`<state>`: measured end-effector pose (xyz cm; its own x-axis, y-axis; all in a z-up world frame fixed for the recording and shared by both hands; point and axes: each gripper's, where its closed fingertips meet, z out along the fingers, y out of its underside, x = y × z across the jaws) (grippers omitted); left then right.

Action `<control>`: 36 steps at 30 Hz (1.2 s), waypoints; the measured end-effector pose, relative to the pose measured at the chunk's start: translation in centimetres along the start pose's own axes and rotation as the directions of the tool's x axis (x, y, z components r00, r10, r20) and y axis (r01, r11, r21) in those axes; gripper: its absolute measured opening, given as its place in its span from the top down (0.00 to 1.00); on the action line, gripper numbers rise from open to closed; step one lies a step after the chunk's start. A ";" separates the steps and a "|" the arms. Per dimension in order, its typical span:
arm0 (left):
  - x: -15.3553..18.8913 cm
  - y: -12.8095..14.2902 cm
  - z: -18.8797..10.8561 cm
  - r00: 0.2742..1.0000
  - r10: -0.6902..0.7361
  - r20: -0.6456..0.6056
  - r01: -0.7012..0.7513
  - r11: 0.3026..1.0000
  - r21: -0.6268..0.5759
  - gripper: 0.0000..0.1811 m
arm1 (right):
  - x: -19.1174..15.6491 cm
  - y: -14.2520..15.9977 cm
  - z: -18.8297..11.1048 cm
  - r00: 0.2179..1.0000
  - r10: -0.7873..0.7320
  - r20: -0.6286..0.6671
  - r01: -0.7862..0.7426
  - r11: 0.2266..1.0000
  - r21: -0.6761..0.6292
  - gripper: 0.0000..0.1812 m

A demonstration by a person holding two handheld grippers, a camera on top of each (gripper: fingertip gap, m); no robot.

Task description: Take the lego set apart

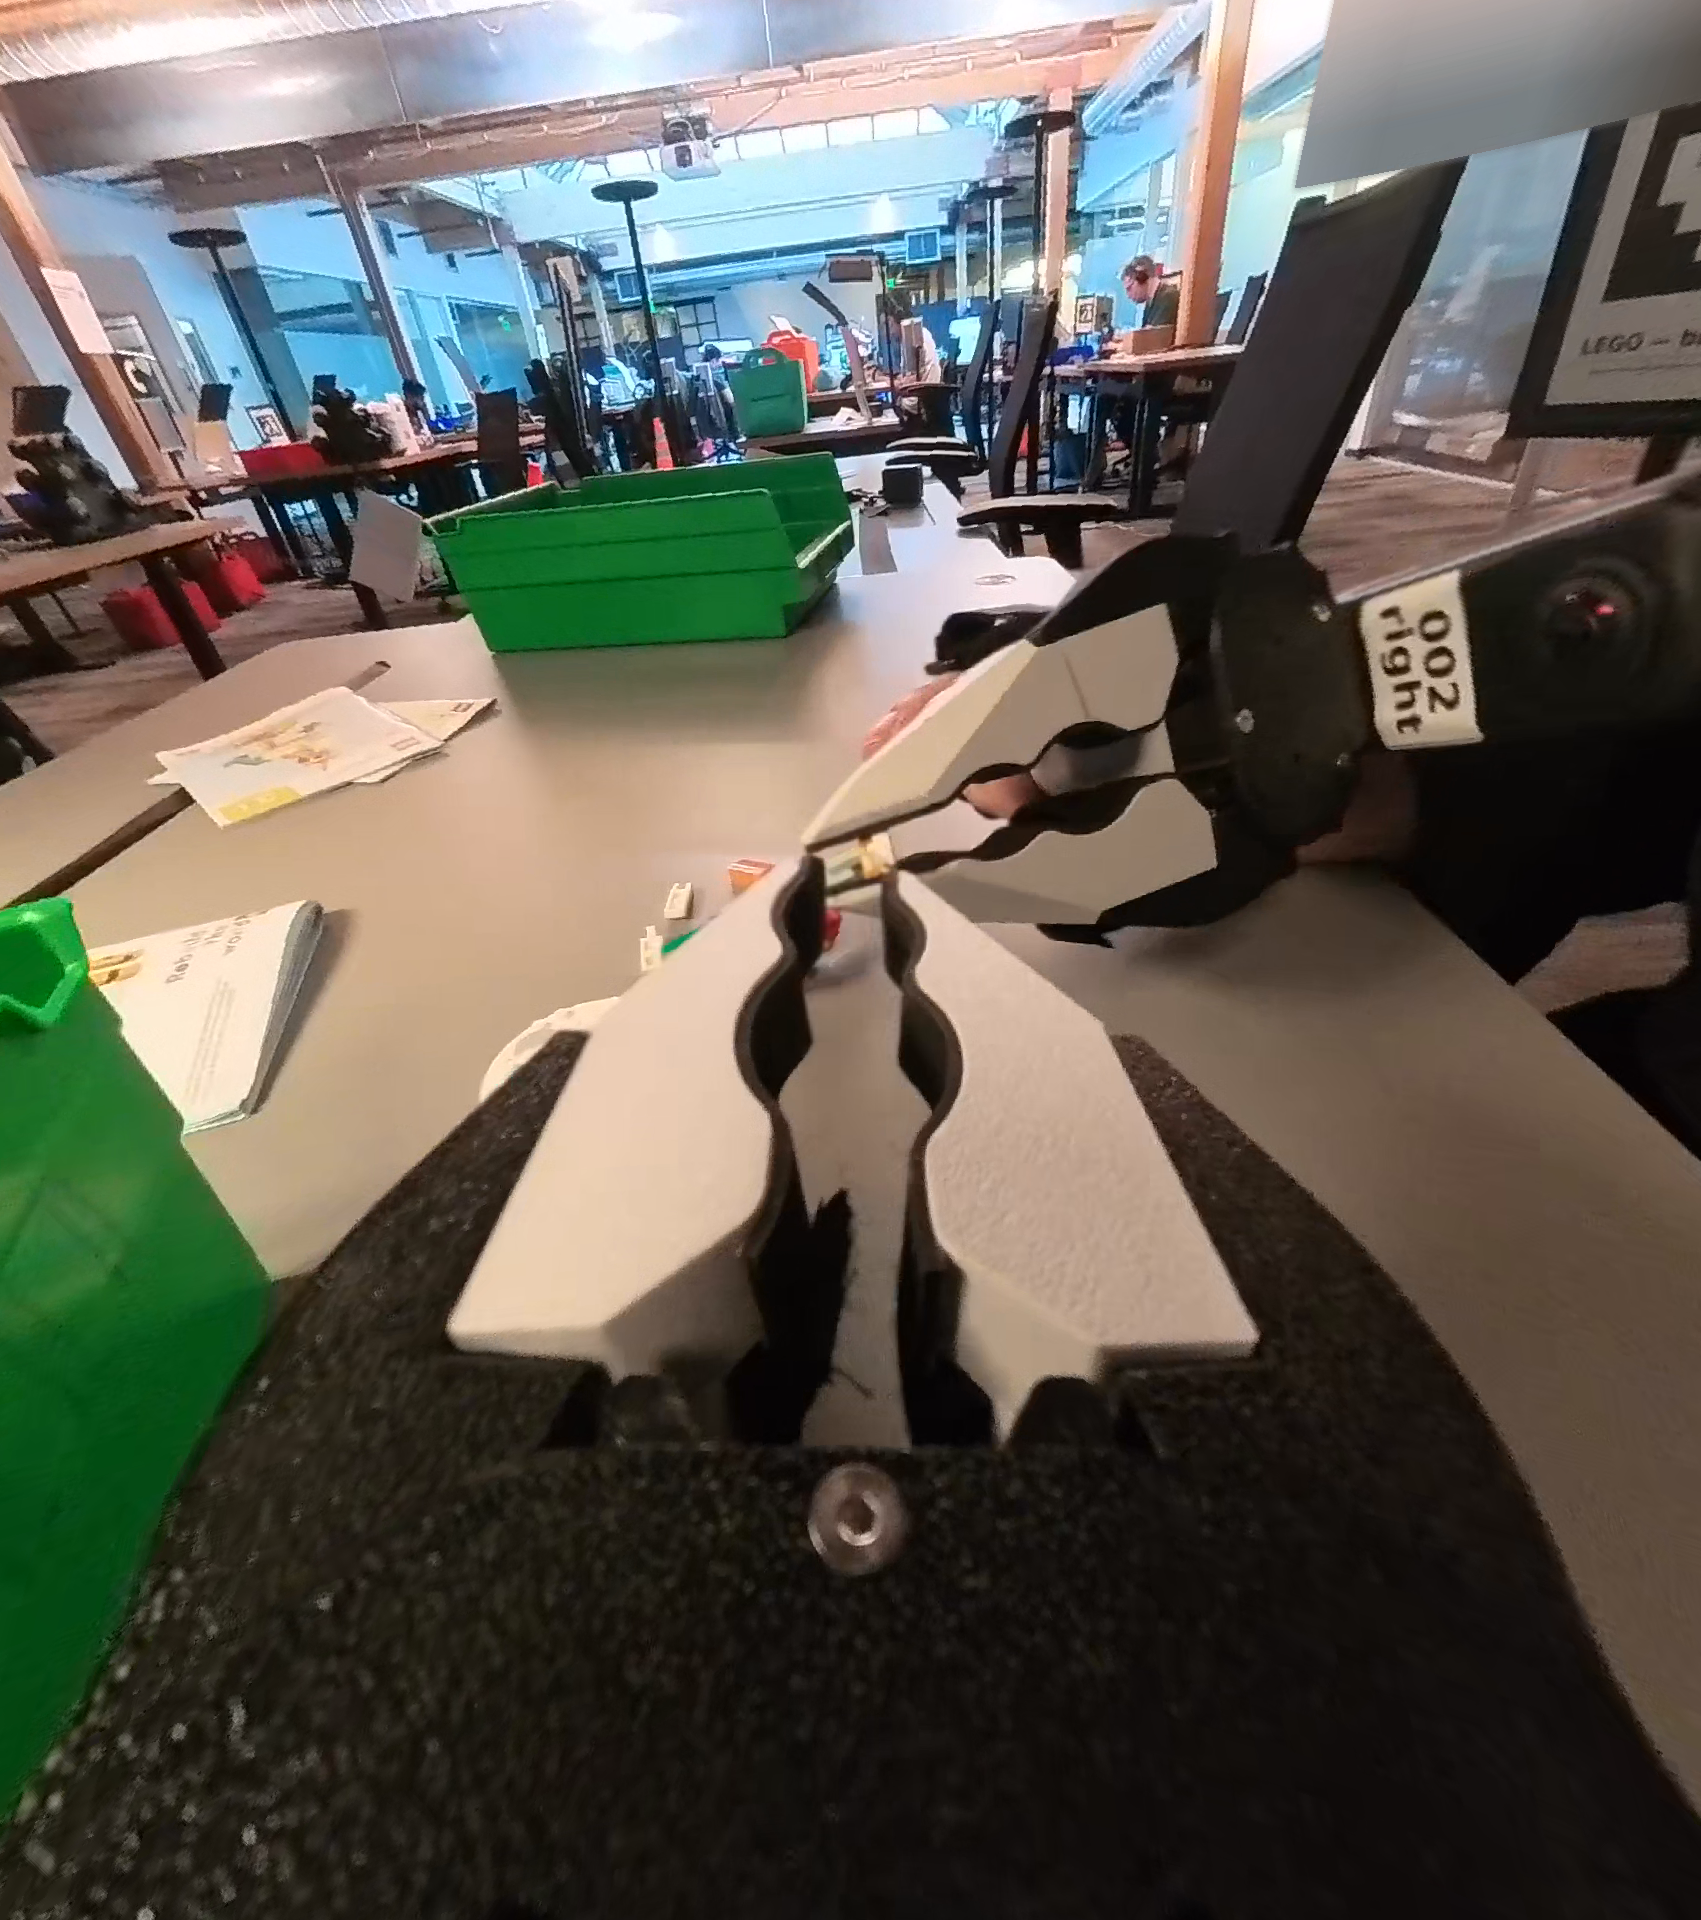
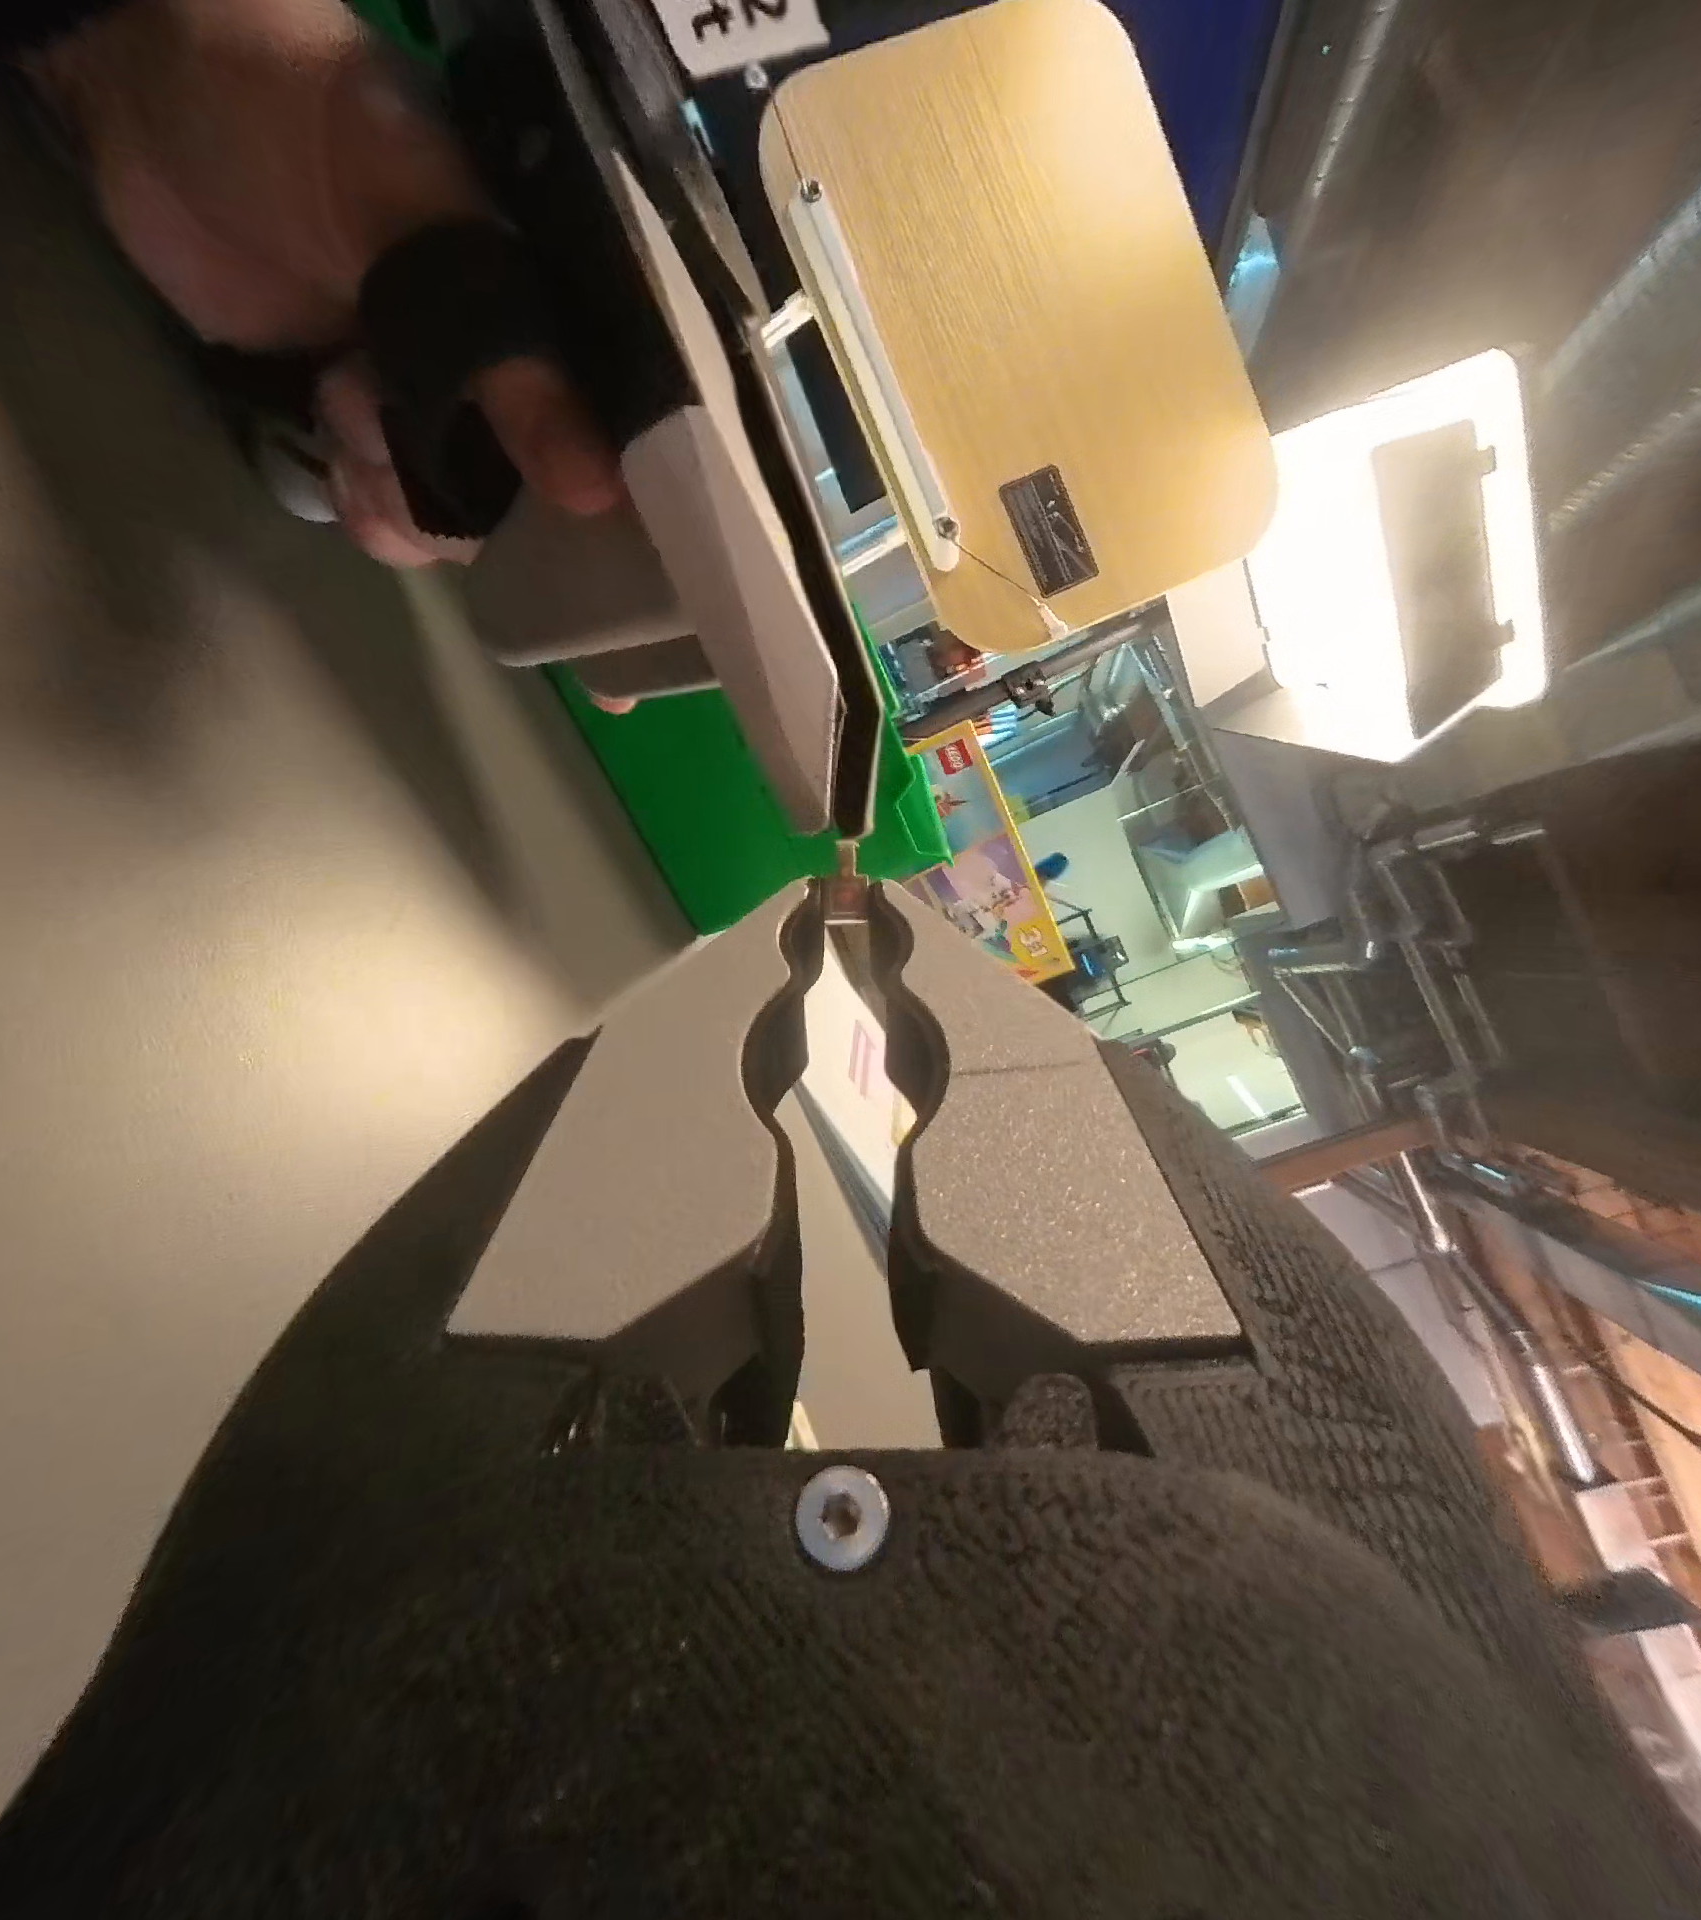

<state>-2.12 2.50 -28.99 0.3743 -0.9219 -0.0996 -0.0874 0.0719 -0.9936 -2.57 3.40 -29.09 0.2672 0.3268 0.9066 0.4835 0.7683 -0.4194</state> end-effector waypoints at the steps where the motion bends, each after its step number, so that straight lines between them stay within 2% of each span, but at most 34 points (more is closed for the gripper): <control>1: 0.0 0.0 0.0 1.000 0.001 0.006 -0.001 1.000 -0.004 0.93 | -0.1 -0.1 0.0 1.000 -0.011 0.000 0.011 1.000 0.002 0.97; 4: 0.5 0.2 0.3 1.000 0.008 -0.017 -0.009 1.000 -0.018 0.91 | -0.3 -0.2 0.1 0.999 -0.041 0.005 0.041 0.999 0.001 0.97; 7: 0.8 0.3 0.3 0.999 0.037 -0.019 -0.037 0.999 -0.025 0.97 | -0.5 -0.3 0.1 0.998 -0.068 0.004 0.068 0.998 0.000 0.97; 14: 0.8 0.6 0.3 0.998 0.054 -0.034 -0.056 0.997 -0.059 0.98 | -0.7 -0.2 0.1 0.995 -0.099 0.009 0.099 0.995 -0.010 0.96; 20: 0.8 0.7 0.3 0.990 0.137 -0.018 -0.138 0.987 -0.084 0.98 | -0.8 -0.3 0.1 0.998 -0.063 0.023 0.063 0.998 -0.012 0.96; 23: 0.9 0.8 0.2 0.978 0.206 -0.009 -0.206 0.973 -0.100 0.98 | -1.1 -0.2 0.1 0.992 0.102 0.081 -0.100 0.995 -0.025 0.94; 26: 1.1 1.0 0.2 0.962 0.272 -0.020 -0.273 0.955 -0.119 0.98 | -1.7 -0.3 -0.1 0.941 0.284 0.184 -0.282 0.959 -0.036 0.95; 30: 1.5 1.4 0.3 0.947 0.319 -0.038 -0.321 0.938 -0.135 0.98 | -2.3 -0.2 -0.5 0.869 0.410 0.278 -0.408 0.911 -0.066 0.96; 33: 1.7 1.3 0.3 0.934 0.354 -0.045 -0.357 0.925 -0.133 0.98 | -2.5 -0.5 -0.7 0.786 0.515 0.342 -0.520 0.850 -0.084 0.97; 36: 2.1 1.0 0.3 0.920 0.391 -0.041 -0.393 0.912 -0.119 0.98 | -2.4 -0.8 -1.1 0.670 0.623 0.404 -0.643 0.759 -0.103 0.97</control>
<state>-1.15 0.78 -30.17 0.2726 -0.8352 -0.4777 -0.3369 0.3822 -0.8605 -2.74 1.40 -30.94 0.1438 0.9196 0.3655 0.2808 0.3163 -0.9062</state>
